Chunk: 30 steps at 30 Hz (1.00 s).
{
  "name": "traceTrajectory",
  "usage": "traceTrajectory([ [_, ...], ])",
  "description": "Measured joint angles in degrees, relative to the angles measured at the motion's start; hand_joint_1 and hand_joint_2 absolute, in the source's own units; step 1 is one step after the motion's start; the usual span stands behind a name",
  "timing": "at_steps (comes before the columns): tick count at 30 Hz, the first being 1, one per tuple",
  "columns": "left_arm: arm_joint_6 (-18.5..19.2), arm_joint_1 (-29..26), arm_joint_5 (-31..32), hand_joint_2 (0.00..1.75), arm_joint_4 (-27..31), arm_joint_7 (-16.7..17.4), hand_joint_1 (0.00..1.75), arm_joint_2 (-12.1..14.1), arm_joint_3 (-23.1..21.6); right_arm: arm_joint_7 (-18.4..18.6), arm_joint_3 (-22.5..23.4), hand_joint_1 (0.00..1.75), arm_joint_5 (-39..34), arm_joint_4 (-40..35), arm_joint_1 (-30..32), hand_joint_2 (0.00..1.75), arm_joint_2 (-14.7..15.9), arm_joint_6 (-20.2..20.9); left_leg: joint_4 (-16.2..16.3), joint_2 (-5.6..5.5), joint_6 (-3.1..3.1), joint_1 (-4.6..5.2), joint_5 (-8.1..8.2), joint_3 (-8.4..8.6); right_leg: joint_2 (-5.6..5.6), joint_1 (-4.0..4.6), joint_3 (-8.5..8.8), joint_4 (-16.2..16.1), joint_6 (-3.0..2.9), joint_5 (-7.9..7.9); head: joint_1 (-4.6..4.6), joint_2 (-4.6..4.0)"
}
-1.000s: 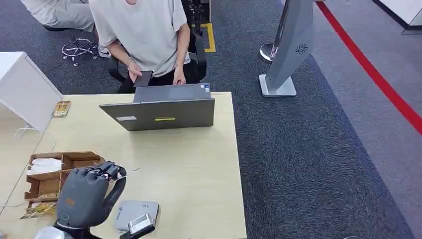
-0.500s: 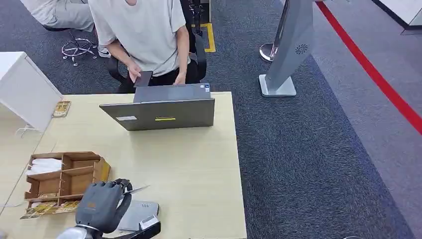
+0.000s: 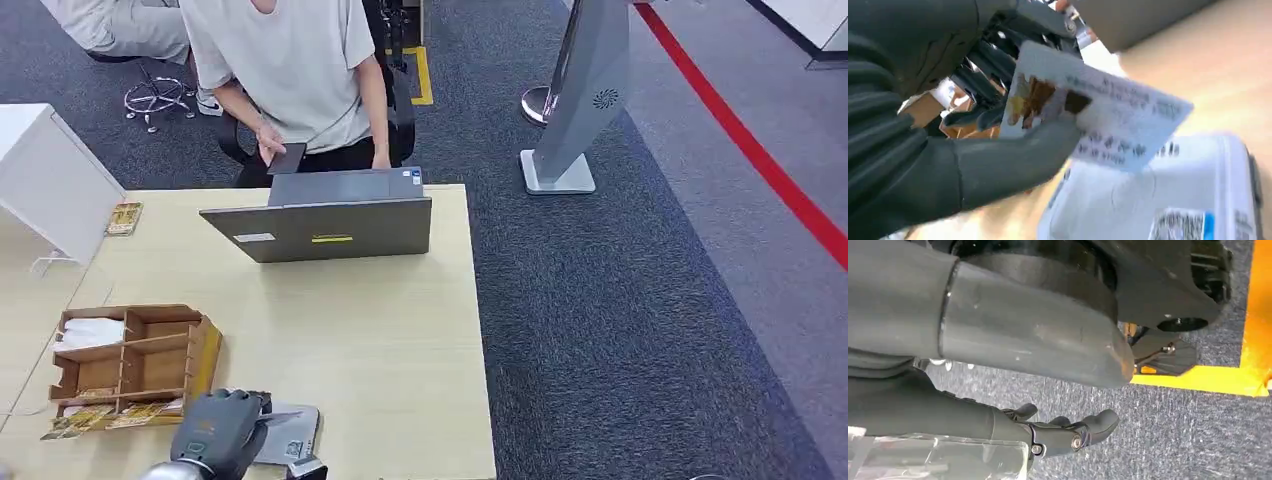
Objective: Pass the card to the sensor for recognition and then transmit it.
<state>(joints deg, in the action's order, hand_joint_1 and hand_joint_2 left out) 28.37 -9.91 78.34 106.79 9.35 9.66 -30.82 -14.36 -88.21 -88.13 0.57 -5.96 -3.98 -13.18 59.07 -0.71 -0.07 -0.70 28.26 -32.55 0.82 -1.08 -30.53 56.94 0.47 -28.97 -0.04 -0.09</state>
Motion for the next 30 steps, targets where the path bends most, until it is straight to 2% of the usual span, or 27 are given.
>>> traceTrajectory([
  [3, 1.61, 0.03, 0.02, 1.75, -0.05, 0.04, 1.75, 0.31, -0.15, 0.26, 0.37, 0.00, -1.14, 0.00, -0.16, 0.00, 0.11, -0.20, 0.00, -0.04, 0.00, 0.00, 0.00, 0.02, -0.03, 0.00, 0.03, 0.00, 0.00, 0.00, 0.04, 0.00],
  [7, -0.27, 0.09, 0.55, 1.75, -0.07, -0.17, 1.75, 0.42, -0.26, 0.28, 0.83, 0.00, -1.42, 0.00, -0.15, 0.00, 0.13, -0.31, 0.00, -0.04, 0.00, 0.00, 0.00, 0.03, -0.04, 0.00, 0.03, 0.00, 0.00, 0.00, 0.00, 0.00],
  [30, -0.35, 0.20, 0.57, 1.75, -0.09, -0.33, 1.75, 0.42, -0.72, 0.26, 1.16, 0.00, -1.44, 0.00, -0.11, 0.00, 0.13, -0.31, 0.00, -0.04, 0.00, 0.00, 0.00, 0.03, -0.03, 0.00, 0.02, 0.00, 0.00, 0.00, 0.00, 0.00],
])
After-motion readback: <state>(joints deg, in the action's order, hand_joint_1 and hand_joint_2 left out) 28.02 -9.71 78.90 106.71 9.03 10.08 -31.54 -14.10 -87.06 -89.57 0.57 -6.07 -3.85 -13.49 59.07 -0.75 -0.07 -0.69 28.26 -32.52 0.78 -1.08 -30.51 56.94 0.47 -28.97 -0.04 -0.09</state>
